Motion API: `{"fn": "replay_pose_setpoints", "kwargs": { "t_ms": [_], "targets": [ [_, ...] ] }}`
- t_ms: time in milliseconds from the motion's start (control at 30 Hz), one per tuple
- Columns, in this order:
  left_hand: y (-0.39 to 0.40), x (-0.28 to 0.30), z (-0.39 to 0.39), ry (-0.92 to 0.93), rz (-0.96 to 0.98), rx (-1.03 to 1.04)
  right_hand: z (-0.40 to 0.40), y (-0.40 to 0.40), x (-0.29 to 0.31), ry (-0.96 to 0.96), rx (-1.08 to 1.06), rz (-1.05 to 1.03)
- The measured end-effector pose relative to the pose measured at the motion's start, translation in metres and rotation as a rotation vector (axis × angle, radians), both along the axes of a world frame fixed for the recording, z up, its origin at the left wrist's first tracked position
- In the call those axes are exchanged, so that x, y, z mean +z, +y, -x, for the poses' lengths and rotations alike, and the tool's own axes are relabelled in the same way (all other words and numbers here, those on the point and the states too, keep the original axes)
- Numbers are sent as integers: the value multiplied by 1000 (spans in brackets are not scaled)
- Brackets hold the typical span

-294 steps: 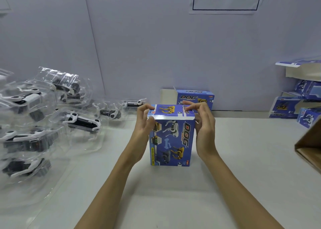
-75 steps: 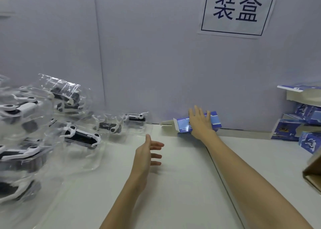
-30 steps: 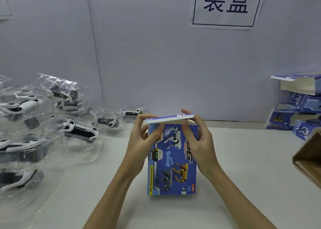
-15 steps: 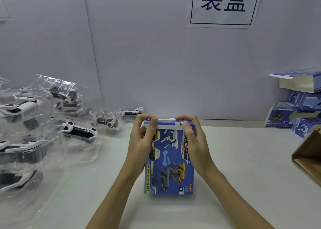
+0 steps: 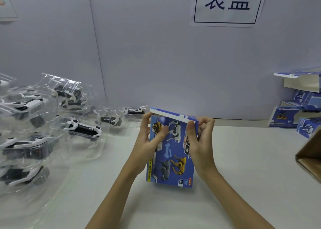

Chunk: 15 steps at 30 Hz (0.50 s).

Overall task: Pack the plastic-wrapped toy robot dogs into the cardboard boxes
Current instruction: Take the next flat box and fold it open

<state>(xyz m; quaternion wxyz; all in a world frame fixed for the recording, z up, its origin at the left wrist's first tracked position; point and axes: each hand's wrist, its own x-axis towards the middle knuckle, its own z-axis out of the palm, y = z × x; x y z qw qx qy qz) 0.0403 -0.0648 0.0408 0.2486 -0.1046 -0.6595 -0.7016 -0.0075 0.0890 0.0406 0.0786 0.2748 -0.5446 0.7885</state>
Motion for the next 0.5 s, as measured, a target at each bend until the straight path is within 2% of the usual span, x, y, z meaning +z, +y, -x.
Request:
{"fn": "replay_pose_setpoints", "kwargs": {
  "t_ms": [133,200,300,500],
  "targets": [
    [-10,0,-1,-24,-40,-15,1,-1,4,23,67,-40],
    [-15,1,-1,32,-64,59,-1,-2,5,34,81,-65],
    [-16,5,-2,104,-62,61,-4,-2,6,22,75,-86],
    [-17,6,0,26,-62,50,2,2,7,130,25,-164]
  ]
}}
